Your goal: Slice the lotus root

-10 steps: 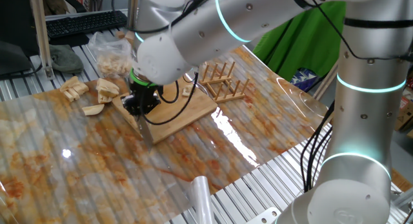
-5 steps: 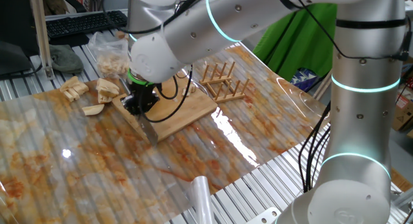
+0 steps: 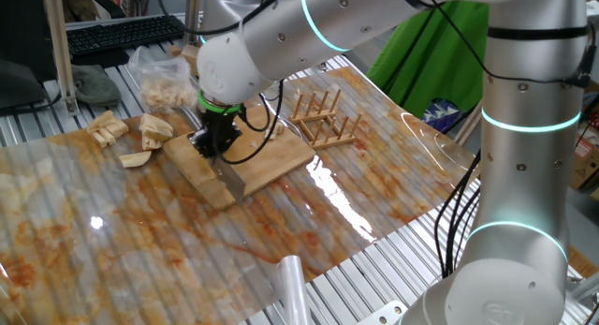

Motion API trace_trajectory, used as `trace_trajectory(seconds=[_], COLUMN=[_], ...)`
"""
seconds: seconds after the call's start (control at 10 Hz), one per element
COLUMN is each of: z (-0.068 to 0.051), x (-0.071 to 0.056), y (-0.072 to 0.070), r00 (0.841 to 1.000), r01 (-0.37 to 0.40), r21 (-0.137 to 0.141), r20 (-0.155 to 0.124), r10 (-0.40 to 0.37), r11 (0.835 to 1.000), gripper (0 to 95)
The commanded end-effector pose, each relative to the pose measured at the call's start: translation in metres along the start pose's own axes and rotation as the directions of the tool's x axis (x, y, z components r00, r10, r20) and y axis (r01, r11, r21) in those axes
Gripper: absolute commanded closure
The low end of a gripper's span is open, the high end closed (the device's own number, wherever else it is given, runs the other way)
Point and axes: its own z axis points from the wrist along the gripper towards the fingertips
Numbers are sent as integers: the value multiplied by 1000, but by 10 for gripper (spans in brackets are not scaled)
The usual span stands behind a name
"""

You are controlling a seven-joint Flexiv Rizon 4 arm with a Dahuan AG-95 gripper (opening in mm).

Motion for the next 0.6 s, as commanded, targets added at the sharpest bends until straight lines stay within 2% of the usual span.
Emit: trace_trajectory(seconds=[0.1,0.6], z=[-1,-2], x=[-4,-15], y=[-4,-21], r00=[1000,998], r01=[11,55], r21=[1,13], r20=[3,25], r10=[-11,-56], r11=[1000,998], gripper=[950,950])
